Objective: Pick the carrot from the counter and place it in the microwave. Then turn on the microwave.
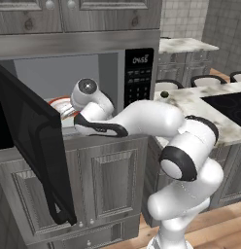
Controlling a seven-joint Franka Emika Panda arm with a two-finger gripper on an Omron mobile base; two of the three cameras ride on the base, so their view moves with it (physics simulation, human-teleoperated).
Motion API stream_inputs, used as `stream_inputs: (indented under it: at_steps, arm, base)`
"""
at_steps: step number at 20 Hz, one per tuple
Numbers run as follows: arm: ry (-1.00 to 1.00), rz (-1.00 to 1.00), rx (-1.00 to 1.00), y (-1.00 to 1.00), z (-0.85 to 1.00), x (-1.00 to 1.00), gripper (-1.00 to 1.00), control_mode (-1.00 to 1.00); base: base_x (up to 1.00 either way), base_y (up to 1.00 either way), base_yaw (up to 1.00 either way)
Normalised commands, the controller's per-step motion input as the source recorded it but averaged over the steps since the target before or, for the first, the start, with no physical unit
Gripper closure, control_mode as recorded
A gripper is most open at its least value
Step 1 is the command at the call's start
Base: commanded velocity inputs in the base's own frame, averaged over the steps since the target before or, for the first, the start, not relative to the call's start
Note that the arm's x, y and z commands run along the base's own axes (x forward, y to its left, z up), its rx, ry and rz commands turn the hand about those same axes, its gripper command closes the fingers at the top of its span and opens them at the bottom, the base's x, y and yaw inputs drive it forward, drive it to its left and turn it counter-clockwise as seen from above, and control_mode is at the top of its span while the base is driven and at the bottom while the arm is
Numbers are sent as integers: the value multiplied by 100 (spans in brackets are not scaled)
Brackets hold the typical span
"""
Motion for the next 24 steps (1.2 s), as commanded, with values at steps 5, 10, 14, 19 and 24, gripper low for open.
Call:
stream_inputs:
  at_steps: [5, 10, 14, 19, 24]
  arm:
    - [0, -6, 3, -33, 9, -52, -100, -100]
    - [0, -5, 7, -41, 14, -51, -100, -100]
    - [0, -3, 11, -42, 15, -50, -100, -100]
    - [0, 0, 11, -38, 10, -50, -100, -100]
    - [-2, 0, 8, -32, 4, -48, -100, -100]
  base:
    - [0, 0, 0]
    - [0, 0, 0]
    - [0, 0, 0]
    - [0, 0, 0]
    - [0, 0, 0]
